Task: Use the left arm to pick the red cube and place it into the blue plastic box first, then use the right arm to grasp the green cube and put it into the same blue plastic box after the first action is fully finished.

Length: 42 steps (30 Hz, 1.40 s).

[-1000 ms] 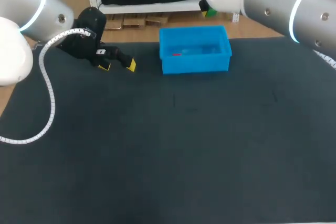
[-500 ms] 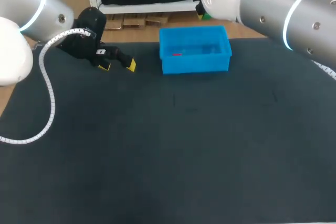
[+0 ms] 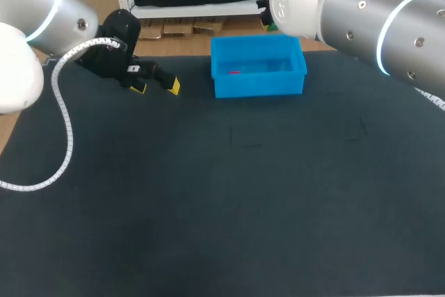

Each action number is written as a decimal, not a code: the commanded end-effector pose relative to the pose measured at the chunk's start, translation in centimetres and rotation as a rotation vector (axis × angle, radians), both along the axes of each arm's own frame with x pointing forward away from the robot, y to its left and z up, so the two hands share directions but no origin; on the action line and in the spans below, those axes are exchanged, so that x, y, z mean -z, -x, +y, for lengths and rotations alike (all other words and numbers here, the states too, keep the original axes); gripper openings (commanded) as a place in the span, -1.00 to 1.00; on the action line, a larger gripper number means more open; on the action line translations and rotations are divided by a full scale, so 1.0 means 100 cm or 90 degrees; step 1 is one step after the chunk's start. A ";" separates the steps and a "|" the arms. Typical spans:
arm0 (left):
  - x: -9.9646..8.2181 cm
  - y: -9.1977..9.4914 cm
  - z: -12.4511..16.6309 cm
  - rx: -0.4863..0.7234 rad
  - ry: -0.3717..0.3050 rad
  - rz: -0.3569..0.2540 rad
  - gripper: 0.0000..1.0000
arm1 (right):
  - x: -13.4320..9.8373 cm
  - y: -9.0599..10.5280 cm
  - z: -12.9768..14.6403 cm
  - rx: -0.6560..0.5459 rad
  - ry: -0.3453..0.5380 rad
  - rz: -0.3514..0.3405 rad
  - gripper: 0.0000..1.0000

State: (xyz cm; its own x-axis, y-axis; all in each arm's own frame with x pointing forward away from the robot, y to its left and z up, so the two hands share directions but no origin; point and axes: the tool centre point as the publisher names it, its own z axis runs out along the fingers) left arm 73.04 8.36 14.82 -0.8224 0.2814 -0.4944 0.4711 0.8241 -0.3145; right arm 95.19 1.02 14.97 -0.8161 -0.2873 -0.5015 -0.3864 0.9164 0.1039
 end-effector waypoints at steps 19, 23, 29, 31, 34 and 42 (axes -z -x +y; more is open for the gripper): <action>0.000 0.000 0.000 0.000 0.001 0.000 1.00 | 0.037 -0.008 -0.001 -0.009 -0.019 0.000 -1.00; 0.000 0.000 0.000 0.000 0.001 0.000 1.00 | 0.042 -0.010 -0.001 -0.009 -0.017 -0.004 -1.00; 0.000 0.000 0.000 0.000 0.001 0.000 1.00 | 0.049 -0.011 -0.002 -0.007 -0.021 -0.005 -1.00; 0.000 0.000 0.000 0.000 0.001 0.000 1.00 | 0.051 -0.011 -0.002 -0.007 -0.022 -0.005 -1.00; 0.000 0.000 0.000 0.000 0.001 0.000 1.00 | 0.052 -0.011 -0.001 -0.012 -0.022 -0.002 -1.00; 0.000 0.000 0.000 0.000 0.001 0.000 1.00 | 0.052 -0.010 -0.001 -0.015 -0.025 0.001 1.00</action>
State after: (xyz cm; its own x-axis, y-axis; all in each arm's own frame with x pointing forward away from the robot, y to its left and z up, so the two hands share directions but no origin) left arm 73.04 8.36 14.82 -0.8224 0.2815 -0.4944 0.4711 0.8241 -0.3145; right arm 95.87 0.88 9.72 -0.8087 -0.2848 -0.5146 -0.4056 0.9037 0.1373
